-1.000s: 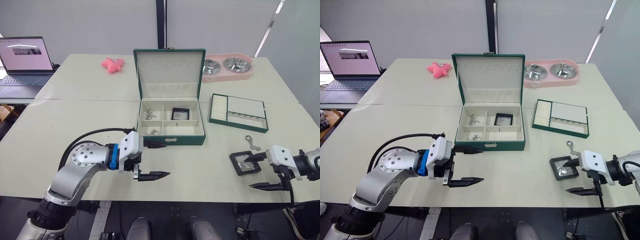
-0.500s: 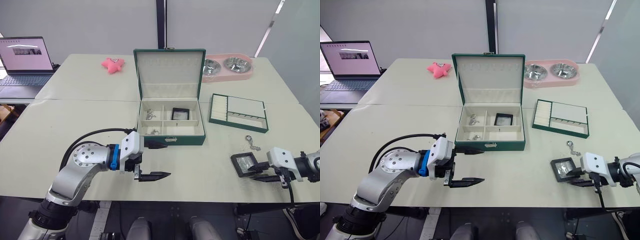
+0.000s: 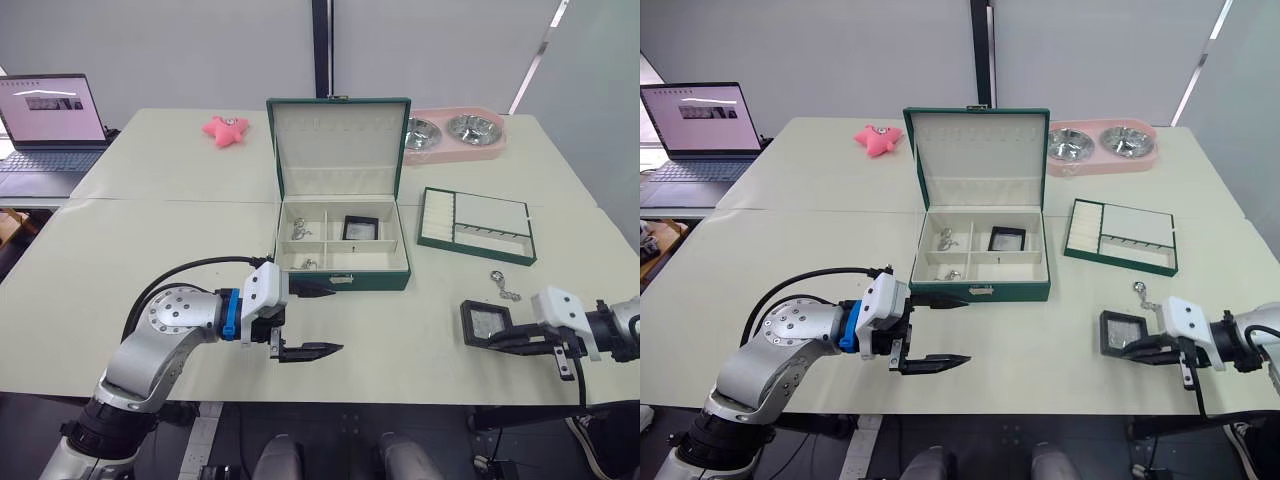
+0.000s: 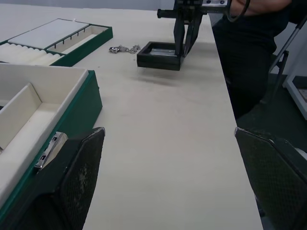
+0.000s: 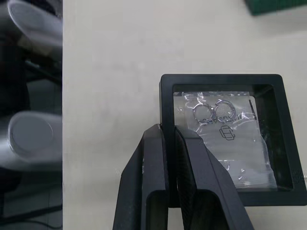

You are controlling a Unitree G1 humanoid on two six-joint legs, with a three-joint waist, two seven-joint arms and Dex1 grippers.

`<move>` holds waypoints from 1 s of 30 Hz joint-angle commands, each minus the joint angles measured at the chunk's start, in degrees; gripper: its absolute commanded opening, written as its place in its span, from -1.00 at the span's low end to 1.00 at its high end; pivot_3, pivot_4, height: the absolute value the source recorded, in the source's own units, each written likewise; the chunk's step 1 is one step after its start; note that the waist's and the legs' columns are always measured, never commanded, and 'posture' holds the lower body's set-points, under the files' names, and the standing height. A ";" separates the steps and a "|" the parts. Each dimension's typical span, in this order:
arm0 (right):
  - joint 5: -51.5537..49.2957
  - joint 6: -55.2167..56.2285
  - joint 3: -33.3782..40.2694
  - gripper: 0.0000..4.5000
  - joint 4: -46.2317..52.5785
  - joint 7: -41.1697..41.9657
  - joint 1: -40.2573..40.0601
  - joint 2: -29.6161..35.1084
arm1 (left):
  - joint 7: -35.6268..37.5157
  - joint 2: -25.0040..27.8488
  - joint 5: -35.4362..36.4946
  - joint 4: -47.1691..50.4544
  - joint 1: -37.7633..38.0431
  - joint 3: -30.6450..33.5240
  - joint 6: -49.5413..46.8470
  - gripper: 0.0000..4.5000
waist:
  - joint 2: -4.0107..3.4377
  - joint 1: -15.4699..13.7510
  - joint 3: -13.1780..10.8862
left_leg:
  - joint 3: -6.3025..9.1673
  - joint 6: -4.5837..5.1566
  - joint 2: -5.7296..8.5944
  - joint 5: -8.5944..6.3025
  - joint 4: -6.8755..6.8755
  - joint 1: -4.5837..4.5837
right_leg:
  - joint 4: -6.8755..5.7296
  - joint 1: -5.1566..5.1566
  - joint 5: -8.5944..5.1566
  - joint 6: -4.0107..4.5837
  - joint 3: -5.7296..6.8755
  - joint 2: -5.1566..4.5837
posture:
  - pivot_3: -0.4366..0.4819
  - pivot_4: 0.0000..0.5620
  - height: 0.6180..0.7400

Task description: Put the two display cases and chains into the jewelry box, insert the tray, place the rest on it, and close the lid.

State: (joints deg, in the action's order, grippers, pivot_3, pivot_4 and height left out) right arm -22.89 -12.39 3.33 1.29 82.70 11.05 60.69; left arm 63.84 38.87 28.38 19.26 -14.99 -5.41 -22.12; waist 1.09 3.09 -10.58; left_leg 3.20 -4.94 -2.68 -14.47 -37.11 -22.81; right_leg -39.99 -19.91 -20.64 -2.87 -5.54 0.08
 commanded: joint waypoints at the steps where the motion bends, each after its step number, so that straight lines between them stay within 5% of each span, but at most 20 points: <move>1: -3.64 -9.44 -0.44 -1.00 4.85 0.53 8.40 2.39 | -3.30 -0.30 2.25 0.59 -0.05 4.52 -1.56 1.00 | -0.01 0.05 0.00 | 0.03 0.00 0.00 0.00 -0.01 0.01 | -0.01 0.01 0.00 0.00 0.02 0.00 | -0.05 -0.47 1.00; 12: 4.85 -14.30 -17.47 -1.00 -9.67 0.56 40.56 -14.43 | -15.73 -4.19 3.60 5.99 7.15 11.89 -3.70 1.00 | 0.01 0.13 -0.02 | 0.06 0.00 -0.01 0.00 -0.02 -0.10 | 0.02 -0.12 0.00 0.00 0.07 -0.06 | -0.05 -0.47 1.00; 21: 15.84 -3.96 -24.18 -1.00 -26.01 -1.88 50.31 -27.09 | -21.83 -6.67 0.65 10.68 14.60 12.97 -0.53 1.00 | 0.01 0.20 -0.02 | 0.05 0.00 0.00 0.00 0.00 -0.12 | 0.00 -0.20 0.00 0.01 0.09 -0.14 | -0.05 -0.47 1.00; 30: 23.06 -4.86 -27.36 -1.00 -39.01 -2.57 57.74 -34.68 | -23.23 -8.16 -2.57 8.76 16.25 12.86 5.48 1.00 | 0.01 0.25 -0.01 | 0.02 -0.01 0.00 0.00 0.02 -0.11 | -0.06 -0.26 0.01 0.02 0.08 -0.13 | -0.05 -0.47 1.00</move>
State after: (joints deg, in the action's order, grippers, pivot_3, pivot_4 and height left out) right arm -0.34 -17.22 -24.58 -37.56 79.93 66.81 25.89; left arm 41.09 31.06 26.00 27.29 1.59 6.60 -18.18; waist 1.10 3.35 -10.59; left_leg 3.23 -4.95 -2.69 -14.47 -37.09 -22.92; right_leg -40.05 -20.17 -20.63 -2.85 -5.45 -0.05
